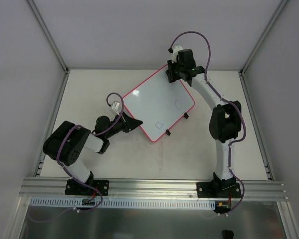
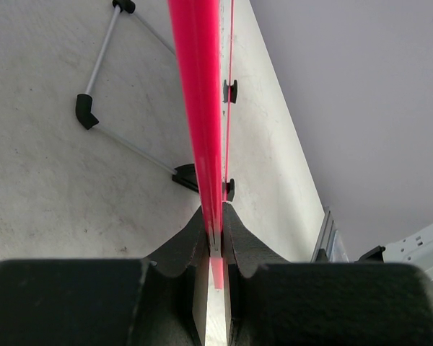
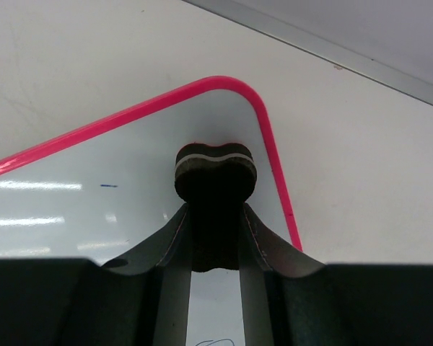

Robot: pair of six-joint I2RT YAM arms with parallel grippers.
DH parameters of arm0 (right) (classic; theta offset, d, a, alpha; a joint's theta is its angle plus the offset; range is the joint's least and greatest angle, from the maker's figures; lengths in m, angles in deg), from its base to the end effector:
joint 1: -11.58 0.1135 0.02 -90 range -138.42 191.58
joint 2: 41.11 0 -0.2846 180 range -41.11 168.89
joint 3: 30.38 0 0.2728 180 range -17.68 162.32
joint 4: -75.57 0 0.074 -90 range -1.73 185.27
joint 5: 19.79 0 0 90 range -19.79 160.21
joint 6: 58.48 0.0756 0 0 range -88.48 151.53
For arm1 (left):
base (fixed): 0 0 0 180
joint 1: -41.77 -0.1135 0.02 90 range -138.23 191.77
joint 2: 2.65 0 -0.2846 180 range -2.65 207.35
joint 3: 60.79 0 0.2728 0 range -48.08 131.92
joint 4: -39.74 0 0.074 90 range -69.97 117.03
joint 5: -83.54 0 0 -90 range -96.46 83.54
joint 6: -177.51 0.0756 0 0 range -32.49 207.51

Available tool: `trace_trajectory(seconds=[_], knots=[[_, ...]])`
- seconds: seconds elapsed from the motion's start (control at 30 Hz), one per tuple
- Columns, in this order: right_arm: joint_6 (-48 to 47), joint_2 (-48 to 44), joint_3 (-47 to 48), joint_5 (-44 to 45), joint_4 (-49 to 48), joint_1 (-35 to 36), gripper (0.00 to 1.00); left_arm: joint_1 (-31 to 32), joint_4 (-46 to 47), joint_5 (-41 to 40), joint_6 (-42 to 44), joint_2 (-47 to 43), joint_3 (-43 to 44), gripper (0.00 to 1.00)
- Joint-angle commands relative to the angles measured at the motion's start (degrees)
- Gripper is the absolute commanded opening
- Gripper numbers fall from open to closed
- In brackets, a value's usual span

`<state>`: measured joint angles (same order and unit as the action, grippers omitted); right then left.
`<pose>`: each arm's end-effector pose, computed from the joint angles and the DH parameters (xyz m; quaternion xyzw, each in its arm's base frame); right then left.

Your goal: Erase the whiteboard

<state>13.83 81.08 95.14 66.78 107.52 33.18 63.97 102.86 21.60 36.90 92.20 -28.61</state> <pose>0.5331 0.2159 0.2986 -0.3034 0.8044 0.0431 0.5090 0.2736 -0.1501 0.1558 -0.0008 0.7047 -0.5462 0.4530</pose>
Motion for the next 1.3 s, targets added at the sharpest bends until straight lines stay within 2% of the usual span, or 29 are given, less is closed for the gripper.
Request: trace_trajectory(seconds=[0.0, 0.23, 0.6, 0.9, 1.27], knots=[[-1.02, -1.78, -0.58, -3.88, 4.66, 4.41, 0.00, 1.10, 18.30, 1.30, 1.83, 1.22, 0.31, 0.00], [-2.34, -2.74, -1.28, -3.79, 5.98, 8.53, 0.00, 1.10, 18.30, 1.48, 1.83, 1.30, 0.49, 0.00], [-2.43, -3.80, -0.93, -1.33, 6.07, 10.91, 0.00, 1.10, 18.30, 1.74, 1.83, 1.30, 0.58, 0.00], [1.25, -3.54, 2.41, 2.97, 6.51, 8.98, 0.00, 1.10, 18.56, 2.27, 1.83, 1.30, 0.58, 0.00], [4.51, -2.75, 2.94, 2.01, 6.51, 1.95, 0.00, 1.10, 18.83, 3.41, 2.18, 1.04, 0.75, 0.00]])
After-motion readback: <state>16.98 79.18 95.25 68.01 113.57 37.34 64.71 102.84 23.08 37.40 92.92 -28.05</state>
